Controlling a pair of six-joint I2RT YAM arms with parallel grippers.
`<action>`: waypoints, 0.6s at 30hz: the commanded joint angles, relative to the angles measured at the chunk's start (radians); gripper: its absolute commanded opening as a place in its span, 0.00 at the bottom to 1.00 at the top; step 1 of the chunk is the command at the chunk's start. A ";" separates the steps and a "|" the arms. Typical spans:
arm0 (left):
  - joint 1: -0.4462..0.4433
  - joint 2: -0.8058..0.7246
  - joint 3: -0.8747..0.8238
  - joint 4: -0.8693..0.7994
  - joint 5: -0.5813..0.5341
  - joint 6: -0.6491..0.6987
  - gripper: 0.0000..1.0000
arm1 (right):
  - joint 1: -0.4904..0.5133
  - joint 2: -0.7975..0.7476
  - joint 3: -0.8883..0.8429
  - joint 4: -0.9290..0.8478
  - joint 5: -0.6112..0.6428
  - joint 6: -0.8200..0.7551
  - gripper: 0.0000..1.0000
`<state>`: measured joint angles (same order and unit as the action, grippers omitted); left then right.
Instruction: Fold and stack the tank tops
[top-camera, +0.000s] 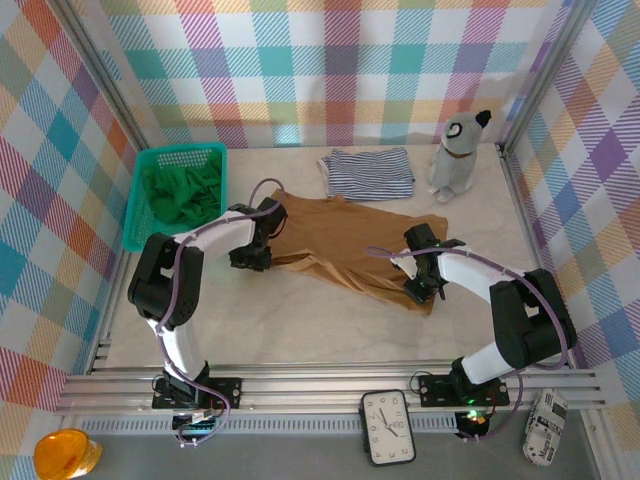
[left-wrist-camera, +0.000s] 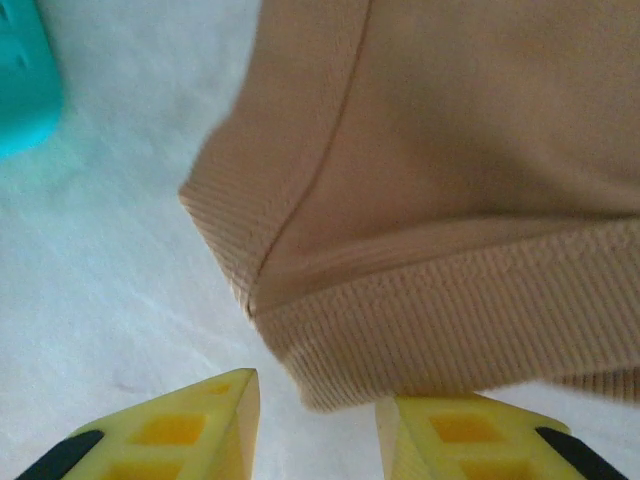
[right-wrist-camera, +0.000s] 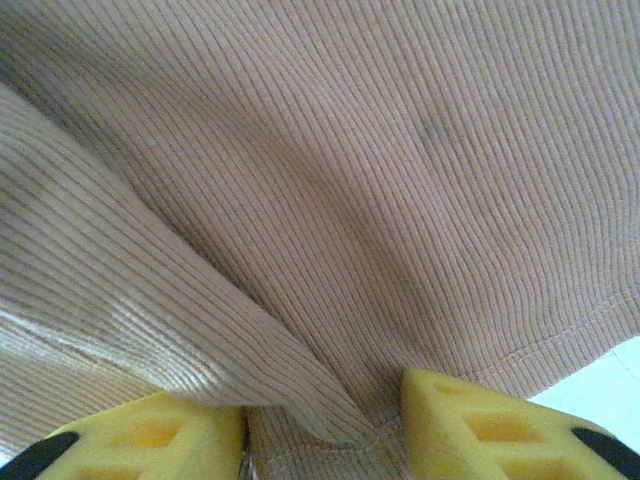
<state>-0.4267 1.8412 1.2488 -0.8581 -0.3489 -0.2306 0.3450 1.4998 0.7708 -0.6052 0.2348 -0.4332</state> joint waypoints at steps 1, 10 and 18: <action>0.016 0.027 0.059 -0.006 -0.068 0.038 0.35 | -0.014 0.041 -0.025 -0.001 0.002 0.010 0.46; 0.038 0.112 0.235 -0.032 -0.071 0.073 0.27 | -0.015 0.046 -0.030 0.001 -0.005 0.011 0.46; 0.050 0.270 0.373 -0.058 -0.042 0.102 0.23 | -0.019 -0.012 -0.035 0.001 -0.005 0.026 0.46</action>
<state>-0.3927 2.0663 1.5852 -0.8726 -0.4015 -0.1516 0.3393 1.4918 0.7677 -0.6029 0.2272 -0.4271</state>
